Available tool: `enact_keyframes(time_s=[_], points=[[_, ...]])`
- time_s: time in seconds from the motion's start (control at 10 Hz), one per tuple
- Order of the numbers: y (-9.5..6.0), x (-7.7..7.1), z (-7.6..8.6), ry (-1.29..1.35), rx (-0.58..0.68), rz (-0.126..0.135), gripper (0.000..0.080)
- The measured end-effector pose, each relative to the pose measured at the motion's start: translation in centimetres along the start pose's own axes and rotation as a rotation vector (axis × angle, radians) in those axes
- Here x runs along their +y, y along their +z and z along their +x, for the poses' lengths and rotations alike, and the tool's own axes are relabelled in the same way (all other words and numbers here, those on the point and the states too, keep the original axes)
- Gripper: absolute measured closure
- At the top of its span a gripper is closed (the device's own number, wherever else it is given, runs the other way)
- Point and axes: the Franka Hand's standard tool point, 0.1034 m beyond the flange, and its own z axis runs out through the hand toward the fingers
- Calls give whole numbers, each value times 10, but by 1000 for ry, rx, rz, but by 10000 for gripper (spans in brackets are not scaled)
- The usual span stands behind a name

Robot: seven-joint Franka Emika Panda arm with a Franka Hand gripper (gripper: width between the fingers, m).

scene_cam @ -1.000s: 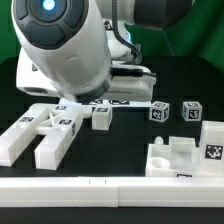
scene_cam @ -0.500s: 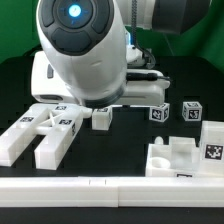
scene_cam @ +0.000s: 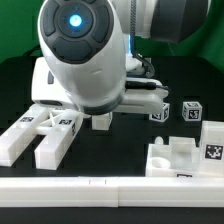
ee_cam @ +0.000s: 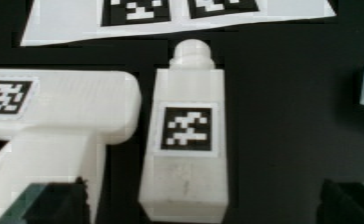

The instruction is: Assemble chair

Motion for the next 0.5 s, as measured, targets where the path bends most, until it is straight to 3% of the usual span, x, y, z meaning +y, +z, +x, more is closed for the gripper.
enact_keyframes(time_s=[0.5], points=[[0, 4, 3, 24, 16, 7, 151]])
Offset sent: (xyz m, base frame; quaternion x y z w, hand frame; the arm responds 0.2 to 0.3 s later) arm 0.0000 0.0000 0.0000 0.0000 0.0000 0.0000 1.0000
